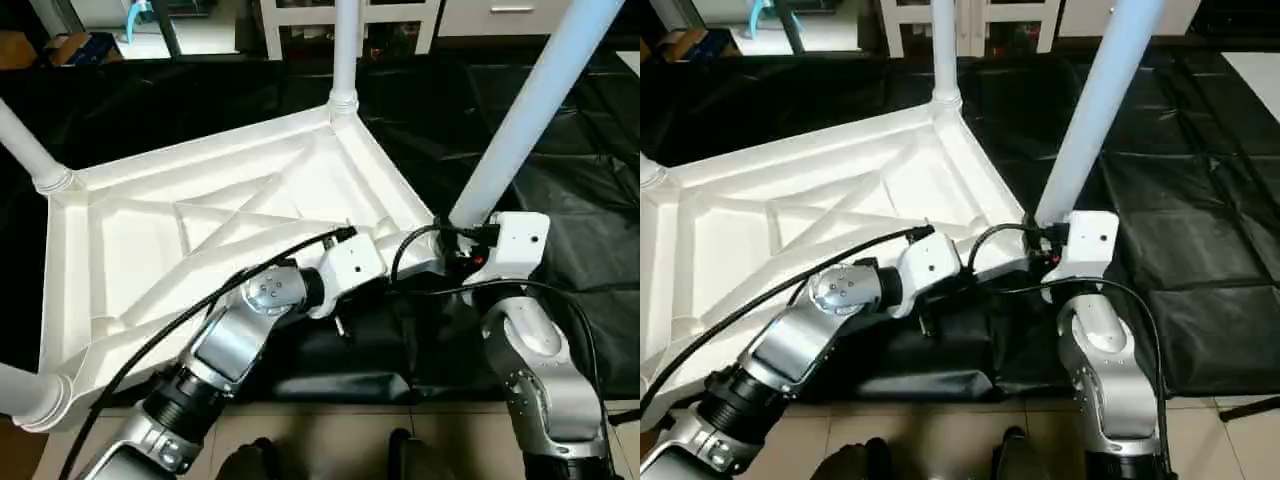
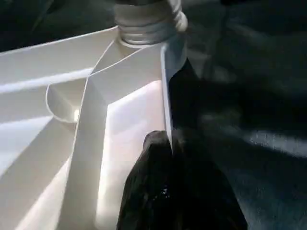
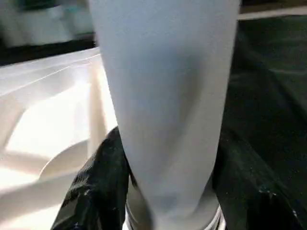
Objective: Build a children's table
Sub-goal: Rotate leg to tighten
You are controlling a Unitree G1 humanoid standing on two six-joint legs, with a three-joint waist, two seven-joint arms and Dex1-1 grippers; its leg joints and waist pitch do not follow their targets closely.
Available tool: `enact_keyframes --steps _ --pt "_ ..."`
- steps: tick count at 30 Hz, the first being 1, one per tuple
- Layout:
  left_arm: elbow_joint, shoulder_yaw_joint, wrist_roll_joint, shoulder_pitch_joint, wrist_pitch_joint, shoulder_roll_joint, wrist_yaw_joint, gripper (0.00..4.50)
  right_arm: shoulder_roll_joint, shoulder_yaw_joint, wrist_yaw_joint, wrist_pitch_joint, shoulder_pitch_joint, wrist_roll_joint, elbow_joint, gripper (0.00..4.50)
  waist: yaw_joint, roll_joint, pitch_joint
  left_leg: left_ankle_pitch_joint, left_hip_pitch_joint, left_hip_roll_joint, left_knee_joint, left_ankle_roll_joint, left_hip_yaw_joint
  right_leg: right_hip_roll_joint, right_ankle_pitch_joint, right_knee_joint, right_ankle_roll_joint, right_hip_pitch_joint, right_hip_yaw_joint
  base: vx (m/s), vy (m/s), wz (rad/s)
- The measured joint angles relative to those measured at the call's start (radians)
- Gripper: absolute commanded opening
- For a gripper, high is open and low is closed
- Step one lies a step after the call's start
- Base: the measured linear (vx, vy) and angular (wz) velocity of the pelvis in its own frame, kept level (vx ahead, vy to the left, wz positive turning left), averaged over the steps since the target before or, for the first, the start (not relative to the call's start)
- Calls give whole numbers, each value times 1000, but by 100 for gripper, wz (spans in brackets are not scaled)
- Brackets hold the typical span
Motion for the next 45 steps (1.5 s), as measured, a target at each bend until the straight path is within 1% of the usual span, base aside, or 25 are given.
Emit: enact_keyframes --steps 2,4,5,6,7,9,10,11,14,15,16,17,20,25,27,34,36,38,39,40,44,45 --pt "-17 9 -16 19 -25 33 -40 0 -66 8 122 -26 28 34 -7 201 -1 0 0 0 0 0 -2 0 0 0 1 0 1 0 -1 0 0 0" --pt "-19 19 -25 26 -50 51 -65 0 -95 4 186 -35 34 51 -8 201 0 1 0 0 0 0 -5 0 0 0 3 1 4 0 -1 0 0 0" --pt "-19 24 -39 32 -71 69 -87 0 -120 1 237 -40 43 71 -9 252 0 2 1 0 1 1 -6 0 0 0 4 2 5 0 -2 0 0 0" --pt "-20 30 -46 39 -84 77 -102 0 -133 1 267 -41 49 84 -13 265 1 3 0 0 1 1 -7 0 0 0 7 2 0 0 -3 0 0 0" --pt "-20 38 -57 46 -96 84 -116 0 -150 -3 309 -46 55 102 -14 265 1 4 1 0 1 2 -8 0 0 0 7 3 0 0 -3 0 0 0" --pt "-20 52 -83 55 -107 98 -145 0 -198 -5 397 -57 64 133 -15 285 2 8 1 0 1 2 -7 1 0 0 7 3 1 -1 -3 0 0 0" --pt "-21 57 -93 56 -109 104 -152 0 -212 -18 431 -57 64 150 -13 285 2 8 1 0 0 2 -7 1 0 0 7 3 1 -1 -3 0 0 0" --pt "-22 58 -107 60 -115 112 -163 0 -241 -29 483 -58 64 177 -13 308 3 10 1 1 0 2 -7 1 0 0 6 2 1 -1 -3 0 0 0" --pt "-22 58 -121 65 -127 121 -179 0 -288 -60 586 -61 54 241 -13 316 9 10 1 3 -1 1 -6 5 2 -1 6 1 1 -1 -3 0 0 0" --pt "-22 58 -122 65 -130 123 -185 0 -305 -73 617 -68 46 256 -12 331 11 10 1 3 -1 1 -6 5 2 -1 6 1 1 0 -3 0 0 0" --pt "-22 58 -123 66 -134 126 -190 0 -323 -83 641 -75 41 267 -9 343 13 10 1 3 0 1 -6 5 2 -1 6 1 1 0 -3 0 0 0" --pt "-22 58 -128 70 -139 129 -196 0 -340 -101 662 -84 35 274 -4 343 16 10 1 3 0 1 -5 5 2 -1 6 2 1 0 -3 0 0 0" --pt "-22 59 -132 74 -146 131 -208 0 -371 -123 710 -102 30 289 16 367 24 10 1 2 0 2 -5 4 2 -1 6 2 1 0 -3 0 0 0" --pt "-22 57 -139 75 -147 137 -214 0 -377 -115 723 -123 20 279 34 367 25 10 1 3 0 2 -4 5 2 -1 6 2 1 0 -2 0 0 0" --pt "-22 58 -144 74 -147 144 -219 0 -377 -101 727 -126 12 269 44 367 23 10 1 3 0 2 -4 6 3 -1 6 3 1 0 -2 0 0 0" --pt "-22 55 -151 74 -148 147 -236 0 -372 -57 765 -140 -21 240 105 367 27 11 1 3 0 2 -3 6 3 -1 6 3 1 0 -2 0 0 0" --pt "-22 55 -152 74 -149 148 -241 0 -374 -44 778 -140 -22 235 117 341 28 11 1 3 0 2 -3 6 3 -1 6 3 1 0 -2 0 0 0" --pt "-22 55 -153 74 -149 151 -243 0 -375 -39 787 -140 -22 234 125 330 28 10 1 3 0 2 -2 6 3 -1 6 3 1 0 -2 0 0 0" --pt "-22 55 -153 74 -149 152 -243 0 -375 -37 790 -140 -22 234 125 308 28 10 1 3 0 2 -2 6 3 -1 6 3 1 0 -2 0 0 0" --pt "-22 55 -153 74 -149 152 -243 0 -376 -37 793 -140 -22 234 126 308 27 11 1 3 0 2 -2 6 3 -1 6 4 1 0 -2 0 0 0" --pt "-23 55 -153 74 -149 155 -245 0 -378 -34 809 -138 -21 239 128 278 27 11 1 3 0 2 -2 6 3 -1 6 4 1 0 -2 0 0 0" --pt "-24 55 -154 74 -149 156 -245 0 -378 -34 811 -138 -21 240 128 278 27 11 1 3 0 2 -2 6 3 -1 6 4 1 0 -2 0 0 0"
